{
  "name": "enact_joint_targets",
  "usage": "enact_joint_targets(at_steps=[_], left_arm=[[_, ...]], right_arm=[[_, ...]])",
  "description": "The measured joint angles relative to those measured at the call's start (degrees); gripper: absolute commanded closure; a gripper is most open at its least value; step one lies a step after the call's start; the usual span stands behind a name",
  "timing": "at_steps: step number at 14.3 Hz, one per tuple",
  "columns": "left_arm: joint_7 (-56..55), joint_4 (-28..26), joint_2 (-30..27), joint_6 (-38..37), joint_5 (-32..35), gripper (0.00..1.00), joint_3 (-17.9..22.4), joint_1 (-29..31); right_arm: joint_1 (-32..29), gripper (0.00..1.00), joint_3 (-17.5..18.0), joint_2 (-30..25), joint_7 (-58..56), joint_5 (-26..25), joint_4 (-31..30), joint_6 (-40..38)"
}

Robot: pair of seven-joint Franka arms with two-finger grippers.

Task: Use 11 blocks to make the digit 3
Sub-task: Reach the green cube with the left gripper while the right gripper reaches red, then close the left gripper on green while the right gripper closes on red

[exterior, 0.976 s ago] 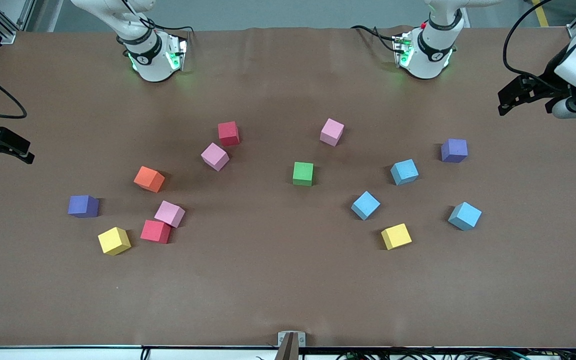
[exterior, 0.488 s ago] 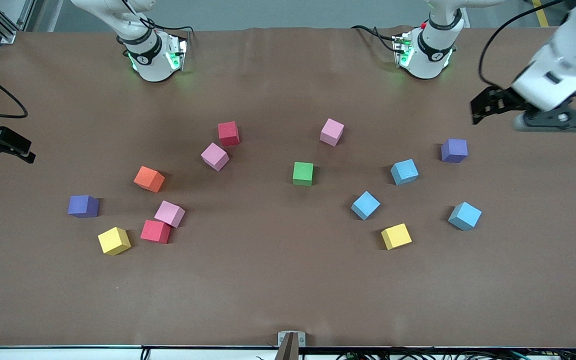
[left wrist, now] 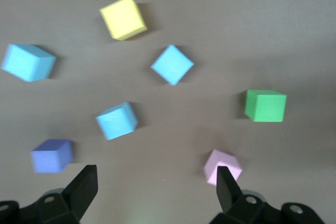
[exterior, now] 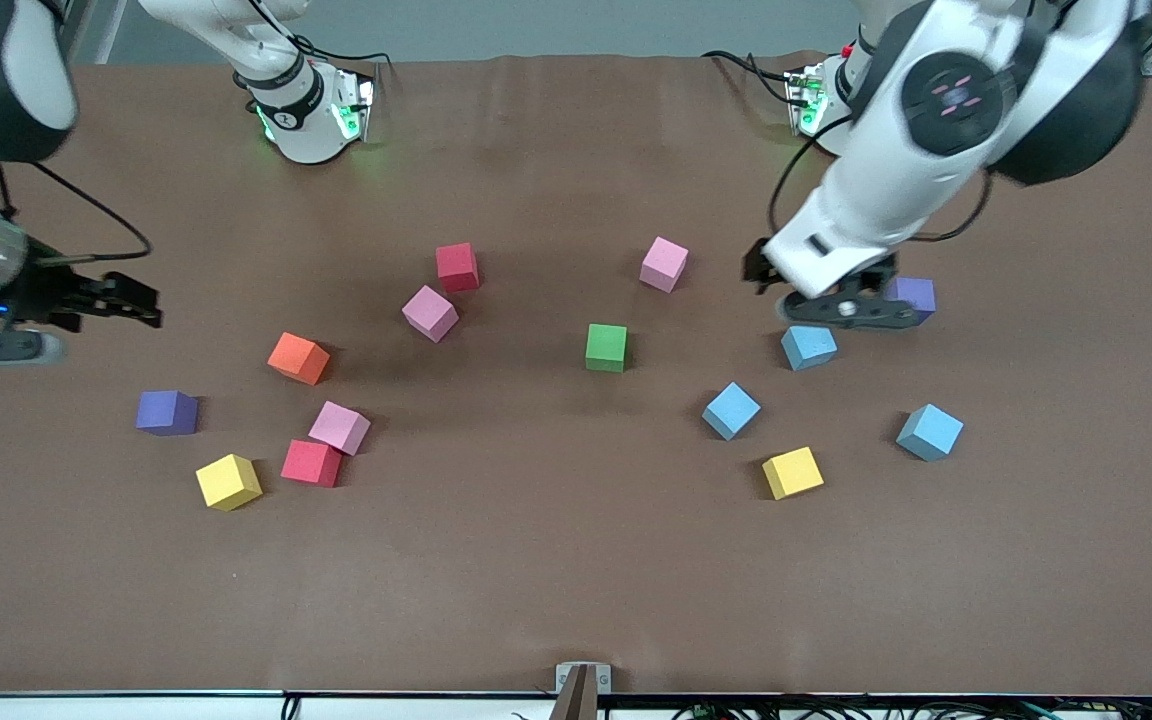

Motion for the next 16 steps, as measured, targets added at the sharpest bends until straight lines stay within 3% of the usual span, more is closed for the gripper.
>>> enact_joint_targets(at_steps=[7, 10, 16], left_arm=[[-18.5, 0.0, 14.1, 14.6, 0.5, 0.00, 0.0, -11.6], [-22.2, 0.1, 18.7, 18.4, 4.5, 0.00, 0.0, -13.1], [-24.9, 0.3, 25.0, 26.5, 6.1, 0.00, 0.0, -14.0]], right_arm=[[9.0, 0.00, 0.1, 0.3, 9.0, 5.5, -10.5, 5.6], [16.3, 0.00, 0.3, 1.2, 14.2, 6.3, -14.6, 7.5], [23.6, 0.00, 0.3, 3.4, 14.7, 10.4, -22.0, 15.4]])
